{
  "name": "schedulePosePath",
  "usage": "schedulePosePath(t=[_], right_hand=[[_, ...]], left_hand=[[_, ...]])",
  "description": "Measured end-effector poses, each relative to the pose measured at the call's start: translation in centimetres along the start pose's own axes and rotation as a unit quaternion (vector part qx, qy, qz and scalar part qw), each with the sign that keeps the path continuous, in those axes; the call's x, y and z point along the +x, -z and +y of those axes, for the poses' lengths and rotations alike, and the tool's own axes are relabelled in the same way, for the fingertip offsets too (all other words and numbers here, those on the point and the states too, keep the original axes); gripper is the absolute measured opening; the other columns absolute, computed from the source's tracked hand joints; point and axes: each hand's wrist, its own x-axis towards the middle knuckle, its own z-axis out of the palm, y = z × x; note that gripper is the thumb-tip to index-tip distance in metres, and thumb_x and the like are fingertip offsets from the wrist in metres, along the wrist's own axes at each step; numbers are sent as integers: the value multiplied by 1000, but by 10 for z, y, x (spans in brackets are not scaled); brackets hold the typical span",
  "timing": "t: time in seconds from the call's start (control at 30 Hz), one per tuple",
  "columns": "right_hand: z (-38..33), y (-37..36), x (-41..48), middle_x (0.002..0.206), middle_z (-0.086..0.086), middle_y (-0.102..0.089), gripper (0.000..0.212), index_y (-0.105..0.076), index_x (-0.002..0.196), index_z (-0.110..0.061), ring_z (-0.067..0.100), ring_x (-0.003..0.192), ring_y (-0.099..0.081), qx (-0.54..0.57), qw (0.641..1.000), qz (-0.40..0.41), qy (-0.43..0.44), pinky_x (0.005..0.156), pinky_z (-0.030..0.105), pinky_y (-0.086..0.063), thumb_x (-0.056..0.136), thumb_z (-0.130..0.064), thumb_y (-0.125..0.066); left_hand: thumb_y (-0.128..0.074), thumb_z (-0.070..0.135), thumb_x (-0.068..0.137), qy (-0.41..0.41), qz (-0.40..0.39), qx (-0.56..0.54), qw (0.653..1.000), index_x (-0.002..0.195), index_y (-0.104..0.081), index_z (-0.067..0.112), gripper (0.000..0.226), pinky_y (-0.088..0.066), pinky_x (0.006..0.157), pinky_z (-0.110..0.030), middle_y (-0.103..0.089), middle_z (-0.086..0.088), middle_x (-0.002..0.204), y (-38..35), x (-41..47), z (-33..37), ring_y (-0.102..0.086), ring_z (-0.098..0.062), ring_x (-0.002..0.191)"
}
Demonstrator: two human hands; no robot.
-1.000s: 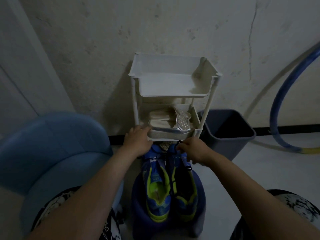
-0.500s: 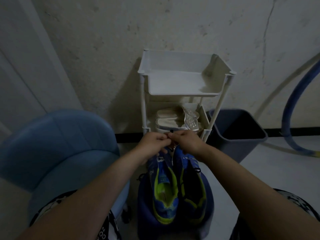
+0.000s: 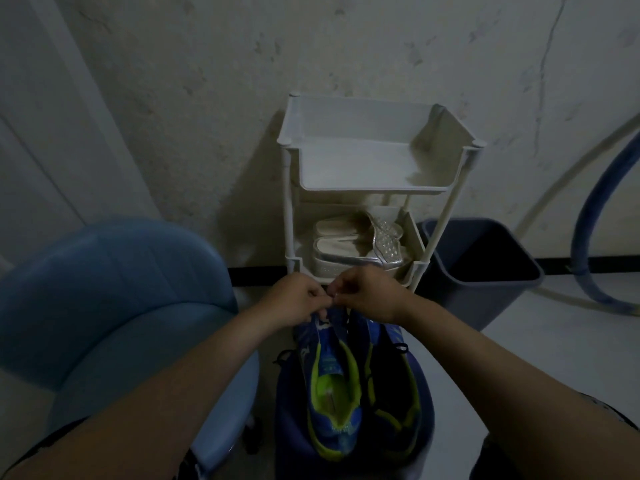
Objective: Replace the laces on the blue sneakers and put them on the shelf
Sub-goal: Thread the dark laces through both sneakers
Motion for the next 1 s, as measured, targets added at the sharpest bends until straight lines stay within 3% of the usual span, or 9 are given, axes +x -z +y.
schedulePosePath(t=[0.07, 0.2, 0.37, 0.5, 0.57, 0.67, 0.83, 1.0], right_hand=[[6, 2, 4, 81, -10, -72, 5, -76, 89, -27, 7, 80, -68, 11, 1000, 8, 1, 80, 29, -55, 85, -23, -75], [15, 8, 15, 74, -13, -72, 10, -77, 85, -27, 4, 75, -69, 54, 999, 0, -2, 79, 22, -56, 81, -18, -79], [29, 9, 23, 74, -17, -73, 15, -77, 83, -28, -5, 74, -67, 49, 998, -45, -9, 76, 10, -50, 76, -17, -84], [38, 5, 30, 82, -10, -74, 4, -78, 85, -20, 1, 77, -67, -15, 999, -19, -29, 78, 19, -52, 81, -19, -78], [43, -3, 30, 87, -5, -74, 6, -78, 86, -19, 8, 82, -67, -82, 996, -9, -40, 78, 24, -53, 83, -23, -74], [46, -18, 26, 93, 2, -74, 13, -78, 90, -19, 18, 90, -68, -176, 984, -23, -29, 72, 25, -48, 85, -27, -68], [46, -31, 22, 102, 5, -70, 22, -73, 98, -24, 26, 97, -64, -274, 961, 23, -23, 69, 27, -39, 90, -38, -56], [46, -38, 21, 95, 6, -69, 23, -70, 87, -20, 27, 89, -65, -273, 960, 51, -37, 67, 28, -38, 90, -37, -54]], left_hand=[[-64, 30, 93, 7, 8, -26, 1000, 78, -76, 18, 22, -54, 69, -28, -74, 7, 74, -1, 7, -2, -63, -11, 58], [-65, 35, 92, 36, 12, -62, 997, 69, -74, 17, 30, -51, 66, -28, -73, -3, 71, -6, 20, -6, -58, -8, 49], [-64, 35, 93, 59, -14, -93, 994, 71, -70, 19, 27, -45, 55, -18, -69, 7, 68, -13, 28, -9, -57, -7, 51], [-60, 25, 95, 72, -20, -90, 993, 78, -65, 22, 18, -43, 53, -18, -66, 7, 72, -24, 34, -19, -58, -7, 56], [-65, 20, 89, 59, -11, 1, 998, 73, -64, 23, 17, -44, 60, -20, -61, 12, 68, -31, 34, -31, -59, -8, 67], [-70, 20, 83, 49, 1, 86, 995, 76, -71, 20, 7, -40, 58, -15, -61, 14, 70, -41, 29, -37, -56, -2, 67], [-75, 21, 80, 37, 40, 60, 997, 80, -76, 19, 2, -43, 65, -16, -61, 13, 71, -48, 26, -37, -57, -2, 68], [-77, 17, 80, 45, 57, 5, 997, 90, -76, 12, 11, -38, 51, -6, -62, 7, 71, -55, 27, -38, -53, 1, 59]])
